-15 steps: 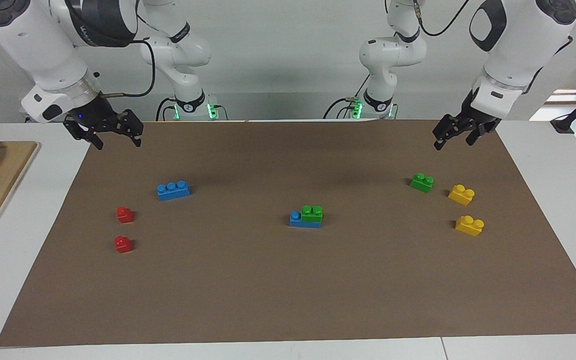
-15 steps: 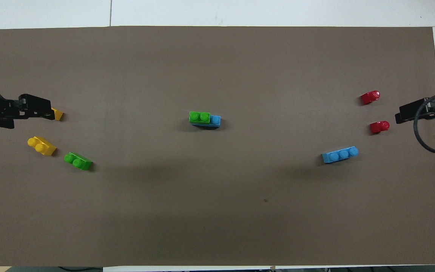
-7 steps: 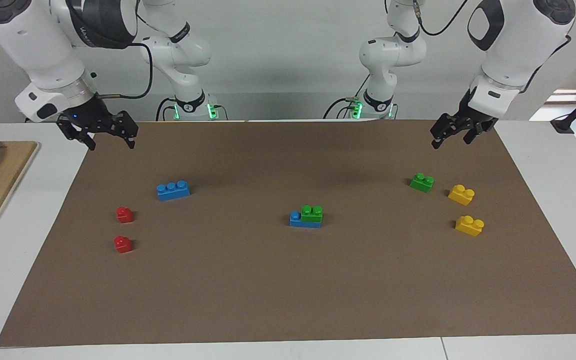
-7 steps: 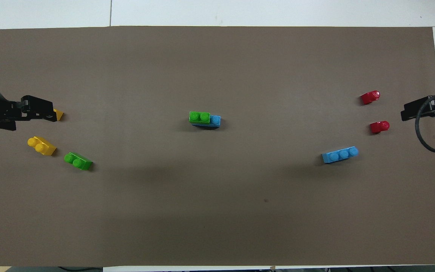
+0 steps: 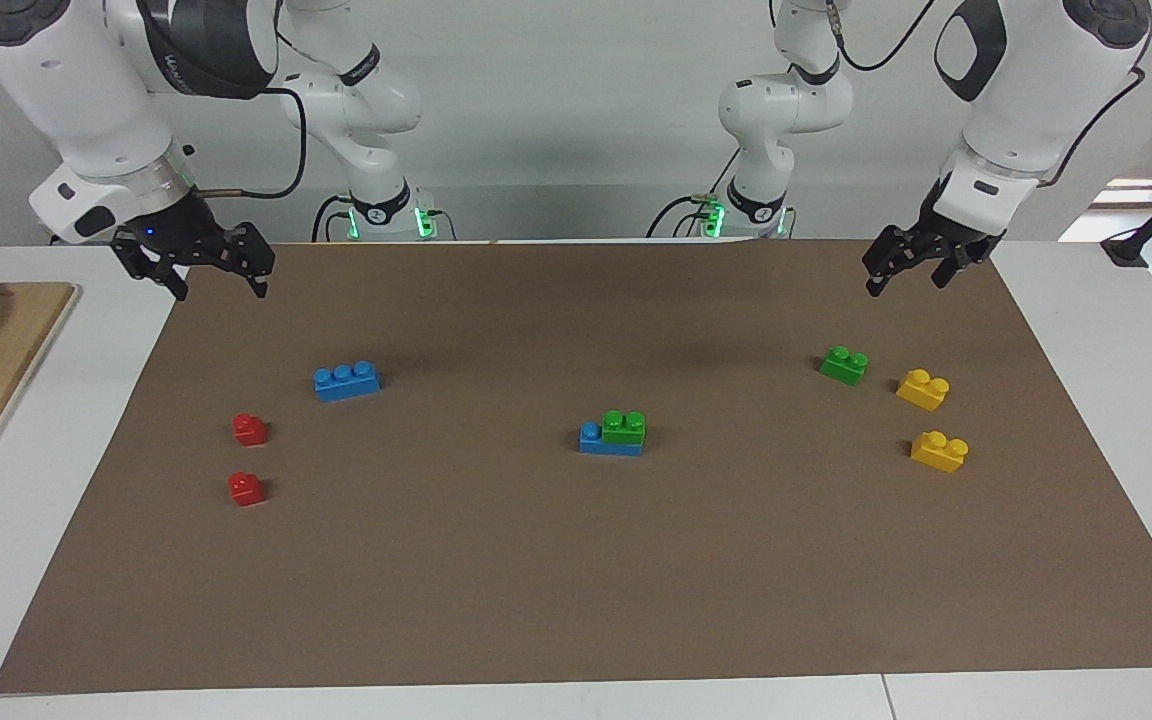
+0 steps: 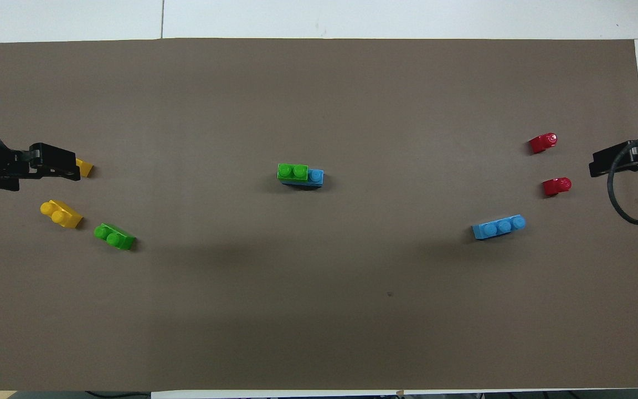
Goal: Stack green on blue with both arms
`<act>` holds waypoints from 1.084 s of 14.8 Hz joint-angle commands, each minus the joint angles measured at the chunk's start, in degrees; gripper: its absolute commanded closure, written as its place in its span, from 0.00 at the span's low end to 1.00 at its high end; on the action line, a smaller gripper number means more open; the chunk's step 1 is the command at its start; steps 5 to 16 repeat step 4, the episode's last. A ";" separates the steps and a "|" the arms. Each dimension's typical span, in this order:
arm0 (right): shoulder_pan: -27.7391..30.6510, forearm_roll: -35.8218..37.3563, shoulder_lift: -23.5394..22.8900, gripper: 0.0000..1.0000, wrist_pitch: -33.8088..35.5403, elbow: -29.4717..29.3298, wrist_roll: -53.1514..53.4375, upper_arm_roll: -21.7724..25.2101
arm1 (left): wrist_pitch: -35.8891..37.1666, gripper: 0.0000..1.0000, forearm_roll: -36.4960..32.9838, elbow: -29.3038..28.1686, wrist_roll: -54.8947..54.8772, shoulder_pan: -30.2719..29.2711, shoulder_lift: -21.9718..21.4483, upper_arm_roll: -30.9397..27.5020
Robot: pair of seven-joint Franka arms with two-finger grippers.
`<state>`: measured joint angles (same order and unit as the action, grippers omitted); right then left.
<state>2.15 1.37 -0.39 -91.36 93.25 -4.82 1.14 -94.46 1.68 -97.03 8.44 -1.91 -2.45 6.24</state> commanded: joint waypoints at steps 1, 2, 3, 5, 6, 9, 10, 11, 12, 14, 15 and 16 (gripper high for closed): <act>0.31 1.09 -0.13 0.00 0.39 -0.27 -0.28 -0.44 | 1.12 0.00 -0.98 -0.70 -1.05 -0.11 -1.24 0.09; 0.31 1.09 -0.05 0.00 0.74 -0.27 -0.28 -0.44 | 1.12 0.00 -1.07 -0.70 -1.14 -0.11 -1.24 0.09; 0.31 1.09 -0.05 0.00 0.83 -0.35 -0.28 -0.44 | 1.12 0.00 -1.16 -0.70 -1.23 -0.11 -1.24 0.09; 0.40 1.09 0.04 0.00 0.84 -0.35 -0.28 -0.44 | 1.21 0.00 -1.16 -0.70 -1.93 -0.11 -1.24 0.09; 0.40 1.09 0.04 0.00 0.84 -0.35 -0.28 -0.44 | 1.21 0.00 -1.16 -0.70 -1.93 -0.11 -1.24 0.09; 0.40 1.09 0.04 0.00 0.84 -0.35 -0.28 -0.44 | 1.21 0.00 -1.16 -0.70 -1.93 -0.11 -1.24 0.09; 0.40 1.09 0.04 0.00 0.84 -0.35 -0.28 -0.44 | 1.21 0.00 -1.16 -0.70 -1.93 -0.11 -1.24 0.09; 0.40 1.09 0.04 0.00 0.84 -0.35 -0.28 -0.44 | 1.21 0.00 -1.16 -0.70 -1.93 -0.11 -1.24 0.09; 0.40 1.09 0.04 0.00 0.84 -0.35 -0.28 -0.44 | 1.21 0.00 -1.16 -0.70 -1.93 -0.11 -1.24 0.09; 0.40 1.09 0.04 0.00 0.84 -0.35 -0.28 -0.44 | 1.21 0.00 -1.16 -0.70 -1.93 -0.11 -1.24 0.09; 0.40 1.09 0.04 0.00 0.84 -0.35 -0.28 -0.44 | 1.21 0.00 -1.16 -0.70 -1.93 -0.11 -1.24 0.09; 0.40 1.09 0.04 0.00 0.84 -0.35 -0.28 -0.44 | 1.21 0.00 -1.16 -0.70 -1.93 -0.11 -1.24 0.09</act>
